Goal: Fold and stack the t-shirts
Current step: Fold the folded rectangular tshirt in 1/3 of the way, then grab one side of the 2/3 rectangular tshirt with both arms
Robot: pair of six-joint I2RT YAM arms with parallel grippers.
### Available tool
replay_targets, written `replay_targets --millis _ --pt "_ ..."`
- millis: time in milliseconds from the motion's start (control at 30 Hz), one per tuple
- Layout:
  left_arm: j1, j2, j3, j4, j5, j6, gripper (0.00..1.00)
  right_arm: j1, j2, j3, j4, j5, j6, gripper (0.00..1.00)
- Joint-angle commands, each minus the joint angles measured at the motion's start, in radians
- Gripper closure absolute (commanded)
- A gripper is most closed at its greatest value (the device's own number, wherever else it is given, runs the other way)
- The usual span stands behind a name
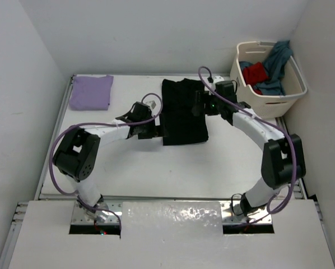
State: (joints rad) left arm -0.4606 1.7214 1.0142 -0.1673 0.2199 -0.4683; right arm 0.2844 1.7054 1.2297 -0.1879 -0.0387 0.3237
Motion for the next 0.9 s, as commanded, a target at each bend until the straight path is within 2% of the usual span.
replay_targets --millis 0,33,67,200,433,667,867 --pt "-0.013 0.007 0.043 0.074 0.047 -0.001 0.00 -0.001 -0.095 -0.162 0.114 -0.186 0.087 0.01" --pt "-0.016 0.004 0.041 0.074 0.045 -0.003 0.00 0.001 -0.101 -0.173 0.131 -0.266 0.106 0.01" --pt "-0.021 -0.002 0.037 0.074 0.038 -0.004 0.00 0.007 -0.102 -0.186 0.161 -0.409 0.121 0.01" --pt "-0.021 -0.061 -0.009 0.072 0.004 -0.013 0.00 0.015 -0.073 -0.278 0.404 -0.535 0.234 0.01" --pt "-0.021 -0.097 -0.031 0.023 -0.048 -0.009 0.00 -0.005 0.086 -0.324 0.507 -0.514 0.299 0.01" --pt "-0.020 -0.094 -0.014 -0.005 -0.059 0.008 0.00 -0.076 0.184 -0.576 0.801 -0.487 0.435 0.01" --pt "-0.021 -0.075 0.012 -0.017 -0.037 0.017 0.00 -0.077 0.227 -0.616 0.890 -0.529 0.468 0.01"
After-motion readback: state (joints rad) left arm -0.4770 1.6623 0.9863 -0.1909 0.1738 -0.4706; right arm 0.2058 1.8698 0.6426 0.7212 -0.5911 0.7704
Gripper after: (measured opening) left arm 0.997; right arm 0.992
